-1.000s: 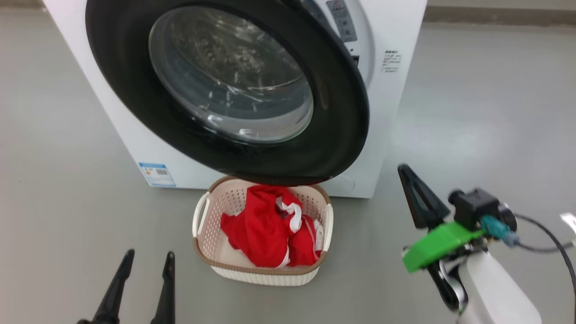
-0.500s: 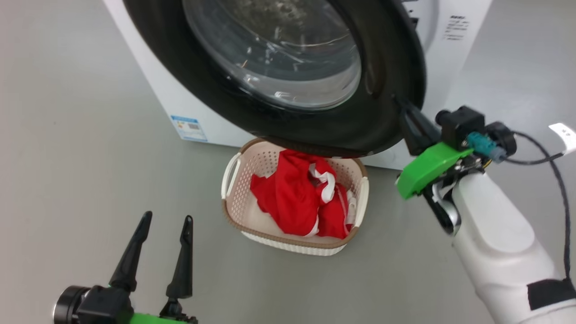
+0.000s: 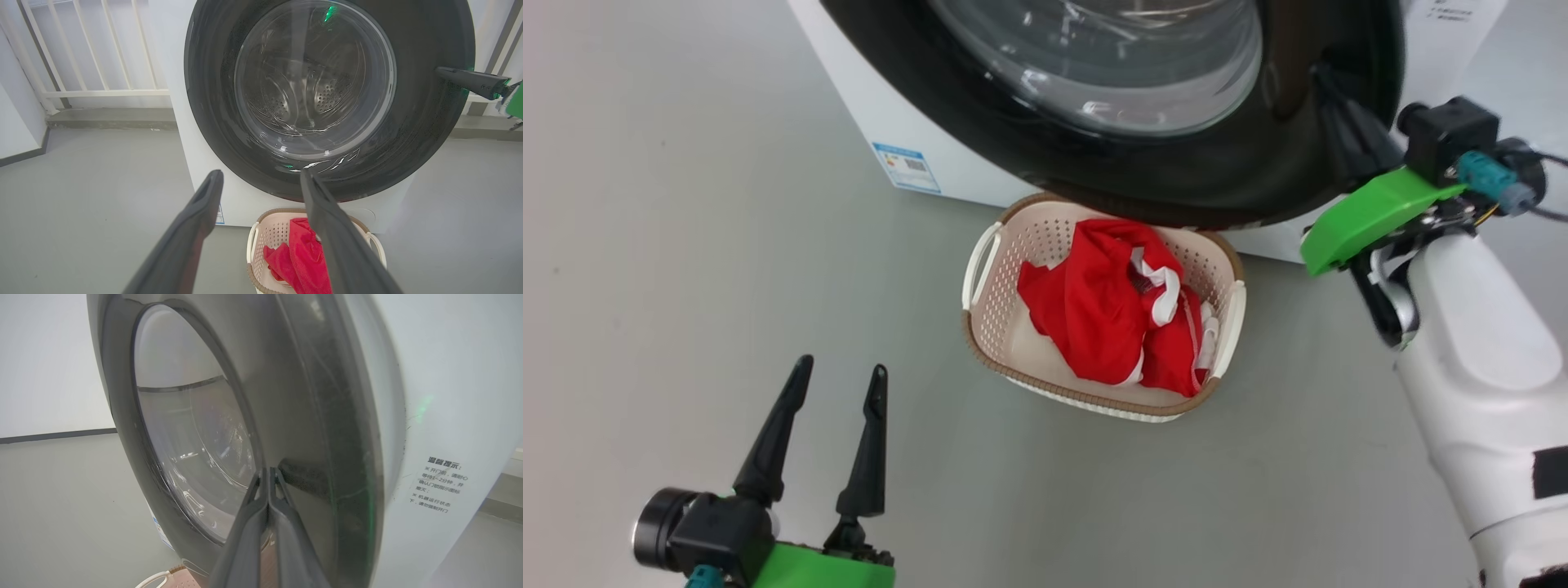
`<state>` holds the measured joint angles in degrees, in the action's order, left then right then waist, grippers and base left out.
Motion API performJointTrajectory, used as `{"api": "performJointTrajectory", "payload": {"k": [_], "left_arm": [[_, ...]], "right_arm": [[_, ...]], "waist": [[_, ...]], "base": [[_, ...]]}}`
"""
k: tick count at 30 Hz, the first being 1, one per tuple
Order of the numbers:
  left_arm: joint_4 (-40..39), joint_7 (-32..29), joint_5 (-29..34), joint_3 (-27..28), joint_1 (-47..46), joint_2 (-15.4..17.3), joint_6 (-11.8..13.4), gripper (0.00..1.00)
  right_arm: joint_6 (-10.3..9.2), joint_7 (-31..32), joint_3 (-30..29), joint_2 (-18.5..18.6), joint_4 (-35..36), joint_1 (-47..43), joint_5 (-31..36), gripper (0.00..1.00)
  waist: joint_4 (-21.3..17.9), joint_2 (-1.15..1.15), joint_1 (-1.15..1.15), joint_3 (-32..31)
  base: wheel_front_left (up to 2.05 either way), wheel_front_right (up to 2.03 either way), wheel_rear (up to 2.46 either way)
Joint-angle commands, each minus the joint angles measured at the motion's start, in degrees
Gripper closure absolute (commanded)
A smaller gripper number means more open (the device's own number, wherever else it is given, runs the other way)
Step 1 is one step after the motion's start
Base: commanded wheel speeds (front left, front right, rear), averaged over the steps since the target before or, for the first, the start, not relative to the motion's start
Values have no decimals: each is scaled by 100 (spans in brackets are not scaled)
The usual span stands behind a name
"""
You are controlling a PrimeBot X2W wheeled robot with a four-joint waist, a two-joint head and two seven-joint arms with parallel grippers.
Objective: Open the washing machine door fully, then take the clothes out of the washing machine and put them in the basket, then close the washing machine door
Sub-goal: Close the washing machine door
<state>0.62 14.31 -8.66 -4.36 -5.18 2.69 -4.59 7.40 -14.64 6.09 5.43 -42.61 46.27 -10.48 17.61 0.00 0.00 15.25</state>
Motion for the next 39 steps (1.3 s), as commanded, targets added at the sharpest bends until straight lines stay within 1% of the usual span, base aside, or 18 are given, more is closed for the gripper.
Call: {"api": "performJointTrajectory", "payload": {"k": [1, 7, 11, 14, 20, 25, 28, 30, 31, 32, 33, 34, 39], "left_arm": [[-104, 69, -48, 127, -190, 29, -32, 0], [-32, 69, -98, 49, -342, 22, -53, 0], [4, 69, -145, 28, -410, 21, -58, 0], [20, 69, -152, 21, -440, 21, -61, 0], [65, 69, -149, -18, -532, 20, -71, 0], [147, 69, -153, -15, -549, 20, -88, 0], [153, 69, -207, 5, -537, 20, -105, 0], [127, 69, -331, 7, -531, 20, -130, 0], [112, 69, -544, 46, -522, 20, -138, 0], [95, 69, -630, 69, -524, 20, -141, 0], [79, 69, -695, 81, -527, 20, -149, 0], [64, 69, -738, 93, -529, 20, -157, 0], [84, 69, -759, 176, -536, 19, -181, 0]], "right_arm": [[9, -35, -6, 51, 95, 255, 36, 100], [9, -35, -148, 284, 13, 686, -10, 100], [9, -35, -340, 424, -40, 1063, 90, 100], [9, -36, -440, 457, -84, 1221, 191, 100], [9, -36, -661, 432, -177, 1478, 366, 100], [9, -36, -620, 326, -213, 1397, 344, 100], [9, -36, -512, 220, -178, 1244, 202, 100], [9, -36, -424, 126, -108, 1087, -28, 99], [9, -36, -338, 80, 5, 894, -206, 61], [9, -36, -301, 61, 56, 787, -285, 41], [9, -36, -258, 49, 113, 680, -350, 13], [9, -36, -211, 41, 172, 572, -393, 0], [9, -36, 16, -17, 499, -4, -532, 0]], "waist": [[147, 0, 0, 177], [270, 0, 0, 411], [307, 0, 0, 545], [319, 0, 0, 592], [330, 0, 0, 645], [271, 0, 0, 554], [186, 0, 0, 466], [120, 0, 0, 401], [37, 0, 0, 335], [-12, 0, 0, 302], [-64, 0, 0, 268], [-121, 0, 0, 234], [-412, 0, 0, 47]], "base": [[0, 0, 0], [0, 0, 0], [0, 0, 0], [0, 0, 0], [0, 0, 0], [0, 0, 0], [0, 0, 0], [0, 0, 0], [0, 0, 0], [0, 0, 0], [0, 0, 0], [0, 0, 0], [0, 0, 0]]}}
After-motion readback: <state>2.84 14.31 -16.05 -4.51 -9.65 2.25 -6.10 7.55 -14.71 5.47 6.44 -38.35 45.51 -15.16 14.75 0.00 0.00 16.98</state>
